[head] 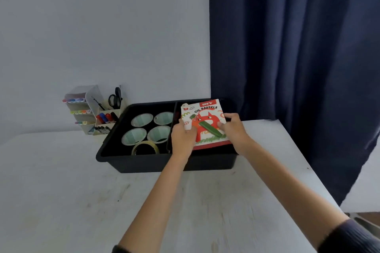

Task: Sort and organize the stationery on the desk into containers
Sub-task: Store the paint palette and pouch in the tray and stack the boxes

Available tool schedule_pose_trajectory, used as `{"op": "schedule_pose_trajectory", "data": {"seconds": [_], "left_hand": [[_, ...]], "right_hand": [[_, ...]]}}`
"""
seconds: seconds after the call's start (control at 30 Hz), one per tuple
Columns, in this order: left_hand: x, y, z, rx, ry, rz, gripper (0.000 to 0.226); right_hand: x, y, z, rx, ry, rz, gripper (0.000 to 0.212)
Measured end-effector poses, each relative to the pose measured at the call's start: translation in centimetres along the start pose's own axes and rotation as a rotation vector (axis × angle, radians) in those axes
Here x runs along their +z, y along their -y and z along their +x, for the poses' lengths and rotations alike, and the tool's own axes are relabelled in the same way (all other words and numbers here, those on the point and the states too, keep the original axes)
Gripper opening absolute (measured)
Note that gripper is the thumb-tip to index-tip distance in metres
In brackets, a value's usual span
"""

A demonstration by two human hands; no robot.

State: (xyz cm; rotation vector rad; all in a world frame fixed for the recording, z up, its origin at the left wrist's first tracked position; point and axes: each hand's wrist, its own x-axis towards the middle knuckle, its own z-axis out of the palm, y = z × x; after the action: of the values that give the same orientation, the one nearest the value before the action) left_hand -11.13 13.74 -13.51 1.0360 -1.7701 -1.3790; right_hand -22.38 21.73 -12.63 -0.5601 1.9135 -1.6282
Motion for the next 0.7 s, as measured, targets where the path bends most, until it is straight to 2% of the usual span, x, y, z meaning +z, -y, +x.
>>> {"op": "schedule_pose_trajectory", "data": {"seconds": [0.07, 0.17, 0.27, 0.37, 0.43, 0.6, 0.7], "left_hand": [[0.1, 0.8, 1.4, -0.043, 0.011, 0.114, 0.018], [0.3, 2.1, 3.2, -0.088, 0.044, 0.324, 0.027], [0.7, 2.7, 4.4, -0.022, 0.093, 0.567, 0.035], [1.2, 3.4, 5.7, 0.078, 0.165, 0.806, 0.015], [1.4, 4.1, 6.5, 0.156, 0.189, 0.894, 0.028], [1.4, 4.5, 7.7, 0.171, 0.236, 0.962, 0.061], [1.3, 4.5, 7.7, 0.187, 0.227, 1.027, 0.068]], "right_hand": [[0.9, -0.8, 1.6, -0.008, -0.007, -0.083, 0.032], [2.3, -2.6, 3.7, -0.020, -0.043, -0.280, 0.028], [3.2, -4.1, 5.5, 0.002, -0.073, -0.507, 0.025], [3.7, -4.0, 6.1, -0.009, -0.075, -0.629, 0.027], [3.9, -3.9, 6.5, -0.008, -0.070, -0.670, 0.035], [4.2, -3.8, 6.9, -0.003, -0.047, -0.697, 0.047], [3.5, -2.8, 5.6, -0.010, -0.019, -0.673, 0.048]]}}
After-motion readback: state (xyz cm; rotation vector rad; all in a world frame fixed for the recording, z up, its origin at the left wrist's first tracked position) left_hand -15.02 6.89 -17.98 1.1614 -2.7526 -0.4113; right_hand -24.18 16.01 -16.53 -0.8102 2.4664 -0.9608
